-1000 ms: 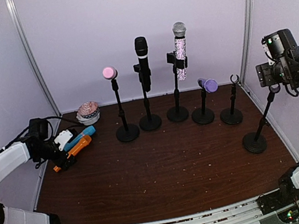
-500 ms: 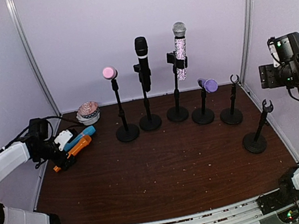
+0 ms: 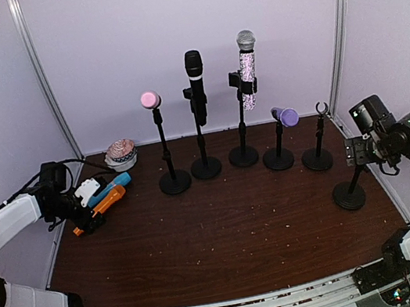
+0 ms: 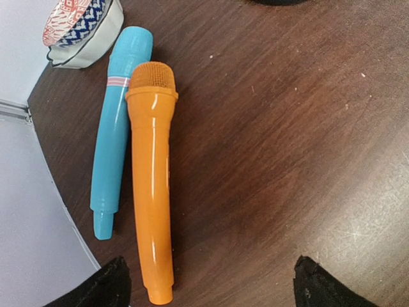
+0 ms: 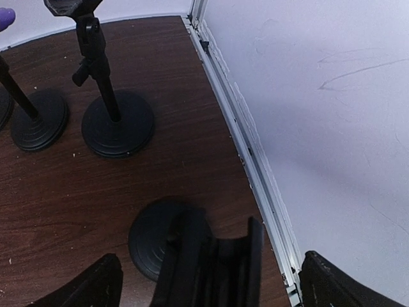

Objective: Remove the microphone from the stand
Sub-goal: Adjust the microphone stand at the corner of the board.

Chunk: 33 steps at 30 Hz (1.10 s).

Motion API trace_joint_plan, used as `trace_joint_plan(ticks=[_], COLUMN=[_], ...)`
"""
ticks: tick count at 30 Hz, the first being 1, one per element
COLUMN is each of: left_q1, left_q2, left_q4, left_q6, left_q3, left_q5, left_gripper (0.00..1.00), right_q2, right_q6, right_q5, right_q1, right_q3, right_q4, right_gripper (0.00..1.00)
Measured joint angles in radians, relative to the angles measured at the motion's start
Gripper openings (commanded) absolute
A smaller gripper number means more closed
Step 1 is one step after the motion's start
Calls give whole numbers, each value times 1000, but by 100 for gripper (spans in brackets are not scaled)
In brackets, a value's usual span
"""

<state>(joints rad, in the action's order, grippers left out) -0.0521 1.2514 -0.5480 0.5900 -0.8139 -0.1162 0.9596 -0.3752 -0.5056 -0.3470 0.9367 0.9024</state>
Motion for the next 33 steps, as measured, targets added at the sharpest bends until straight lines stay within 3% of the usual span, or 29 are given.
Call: trace_joint_plan(ticks=[11,15,18,27,33], left_q1=[0,0,0,0,0], left_q2=[0,3,13,19,34], left_q4=[0,0,0,0,-3], left_q6=[1,1,1,2,2], left_q3=[0,0,0,0,-13], left_q5=[0,0,-1,-1,0], left_gripper=[91,90,90,90,89], right_q2=[82,97,101,123,61], right_q6=[-12,5,10,34,117], right_q5=[-39,-67,-87,-116,-94], right_q1=[16,17,18,20,21], right_q3=[-75,-88,-102,-143,-193], right_q4=[-171,-223,-264,-402,-475], right_gripper=[66,48,39,19,15])
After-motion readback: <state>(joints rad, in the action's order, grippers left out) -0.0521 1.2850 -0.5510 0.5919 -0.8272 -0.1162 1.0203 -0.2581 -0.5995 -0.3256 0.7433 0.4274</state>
